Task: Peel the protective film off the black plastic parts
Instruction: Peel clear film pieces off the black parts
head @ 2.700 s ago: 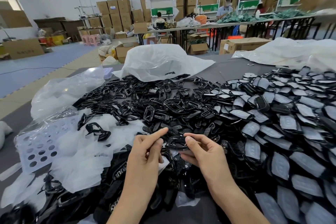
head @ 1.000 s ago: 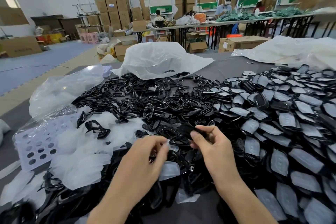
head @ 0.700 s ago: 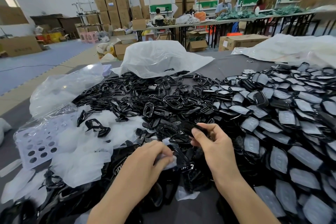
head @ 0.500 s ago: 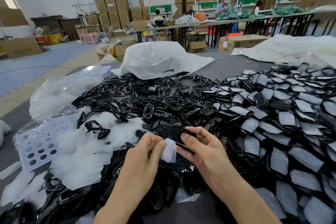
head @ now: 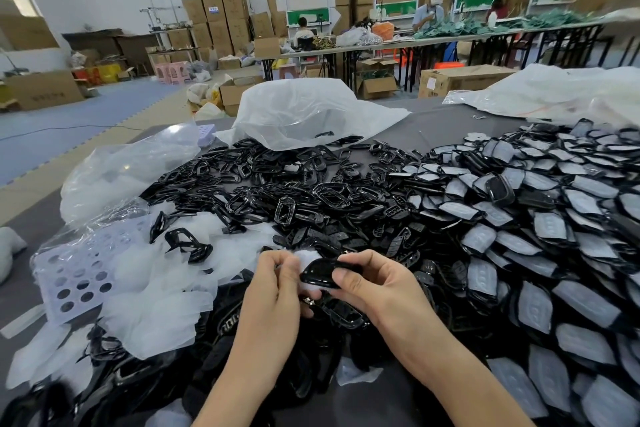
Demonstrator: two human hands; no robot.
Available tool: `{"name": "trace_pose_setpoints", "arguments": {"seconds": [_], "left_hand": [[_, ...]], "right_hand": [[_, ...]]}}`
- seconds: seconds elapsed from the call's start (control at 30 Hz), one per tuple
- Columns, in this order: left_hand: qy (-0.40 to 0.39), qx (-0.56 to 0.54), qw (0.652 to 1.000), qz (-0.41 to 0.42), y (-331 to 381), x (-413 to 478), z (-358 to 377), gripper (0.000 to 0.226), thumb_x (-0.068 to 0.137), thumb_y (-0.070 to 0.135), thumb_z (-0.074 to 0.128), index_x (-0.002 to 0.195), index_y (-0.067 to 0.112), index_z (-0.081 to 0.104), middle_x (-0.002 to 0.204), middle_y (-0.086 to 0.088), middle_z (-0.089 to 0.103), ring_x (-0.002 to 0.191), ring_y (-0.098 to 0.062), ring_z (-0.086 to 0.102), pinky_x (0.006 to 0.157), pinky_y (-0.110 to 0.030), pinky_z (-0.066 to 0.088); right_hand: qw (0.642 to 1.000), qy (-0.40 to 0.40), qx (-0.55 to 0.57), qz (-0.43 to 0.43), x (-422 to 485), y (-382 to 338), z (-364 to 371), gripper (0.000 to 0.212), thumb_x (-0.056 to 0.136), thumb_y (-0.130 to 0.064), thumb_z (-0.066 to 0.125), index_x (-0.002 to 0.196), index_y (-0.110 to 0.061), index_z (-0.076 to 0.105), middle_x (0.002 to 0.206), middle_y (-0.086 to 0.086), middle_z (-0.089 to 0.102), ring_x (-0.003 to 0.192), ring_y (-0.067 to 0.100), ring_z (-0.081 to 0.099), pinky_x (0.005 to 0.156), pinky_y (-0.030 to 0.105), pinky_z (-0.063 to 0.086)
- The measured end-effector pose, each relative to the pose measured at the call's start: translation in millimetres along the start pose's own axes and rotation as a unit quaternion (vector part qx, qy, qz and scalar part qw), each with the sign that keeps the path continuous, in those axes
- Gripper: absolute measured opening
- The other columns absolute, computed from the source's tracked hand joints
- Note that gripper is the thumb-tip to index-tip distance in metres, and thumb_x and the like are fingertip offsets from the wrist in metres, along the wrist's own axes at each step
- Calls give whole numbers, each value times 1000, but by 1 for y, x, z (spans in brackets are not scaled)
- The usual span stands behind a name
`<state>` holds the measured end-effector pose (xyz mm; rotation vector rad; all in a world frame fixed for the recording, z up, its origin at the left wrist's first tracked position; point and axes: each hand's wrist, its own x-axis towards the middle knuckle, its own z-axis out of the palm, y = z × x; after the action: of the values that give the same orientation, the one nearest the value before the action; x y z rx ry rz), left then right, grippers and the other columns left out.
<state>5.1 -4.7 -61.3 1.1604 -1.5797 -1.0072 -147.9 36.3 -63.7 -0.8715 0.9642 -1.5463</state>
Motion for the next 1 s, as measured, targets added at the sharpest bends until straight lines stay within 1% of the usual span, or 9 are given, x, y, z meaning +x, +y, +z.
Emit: {"name": "trace_pose_setpoints", "arguments": {"seconds": [0.2, 0.43, 0.53, 0.63, 0.7, 0.8, 0.87, 0.93, 1.0], "left_hand": [[104, -144, 982, -58, -4, 17, -17, 17, 106, 29, 44, 97, 18, 53, 62, 8, 68, 54, -9, 64, 59, -35, 52], [60, -131, 990, 2, 0, 9, -10, 12, 100, 25, 57, 93, 32, 64, 66, 2, 62, 58, -15, 62, 64, -37, 56], [32, -127, 991, 5, 3, 6, -10, 25, 101, 18, 55, 95, 37, 71, 72, 6, 63, 64, -14, 65, 72, -33, 57], [-14, -65, 998, 22, 5, 2, -8, 34, 97, 18, 60, 107, 50, 68, 82, 8, 71, 72, -15, 67, 73, -16, 52], [-19, -39, 998, 34, 4, 0, -5, 33, 95, 23, 64, 108, 52, 66, 89, 9, 71, 79, -20, 67, 74, -16, 53], [9, -17, 998, 62, 6, -1, 0, 12, 93, 41, 60, 98, 46, 70, 93, 15, 70, 88, -8, 67, 83, -31, 55], [10, -18, 997, 76, 6, -2, 0, 17, 90, 50, 55, 95, 45, 71, 101, 16, 67, 94, -1, 65, 83, -26, 52], [-5, -30, 997, 70, 6, -2, -2, 19, 91, 49, 54, 97, 46, 72, 96, 14, 69, 84, 1, 65, 78, -19, 51], [-32, -70, 996, 52, 6, -2, -2, 20, 93, 45, 55, 101, 42, 73, 85, 5, 70, 73, -7, 65, 76, -22, 55]], "right_hand": [[999, 6, 45, 20, 2, -3, -6, 27, 65, -23, 90, 89, -17, 79, 98, 10, 77, 99, 27, 74, 83, 28, 60], [996, 55, -71, -19, 2, -6, -8, 26, 69, -36, 90, 91, -28, 78, 89, -2, 74, 81, 10, 68, 77, 22, 56], [997, 72, -7, -36, 4, -8, -9, 20, 68, -29, 83, 87, -26, 79, 87, 2, 76, 79, 15, 72, 70, 21, 56], [994, 99, 43, -28, 5, -7, -10, 22, 67, -22, 81, 88, -18, 79, 85, 5, 76, 77, 19, 74, 66, 21, 57], [991, 122, 52, -23, 6, -7, -11, 26, 70, -18, 81, 95, -13, 75, 81, 4, 75, 76, 22, 75, 64, 21, 58], [987, 147, 56, -17, 7, -6, -12, 21, 83, -5, 76, 102, -7, 70, 80, 7, 75, 74, 22, 75, 63, 21, 58], [986, 158, 54, -12, 8, -6, -12, 18, 86, -3, 74, 103, -5, 68, 81, 8, 76, 75, 23, 75, 63, 21, 58], [986, 159, 53, -9, 8, -6, -12, 17, 87, -3, 73, 103, -5, 68, 81, 8, 76, 75, 23, 75, 63, 21, 58], [987, 150, 52, -4, 7, -6, -12, 17, 87, -3, 74, 102, -6, 68, 80, 7, 76, 76, 24, 76, 63, 22, 59]]}}
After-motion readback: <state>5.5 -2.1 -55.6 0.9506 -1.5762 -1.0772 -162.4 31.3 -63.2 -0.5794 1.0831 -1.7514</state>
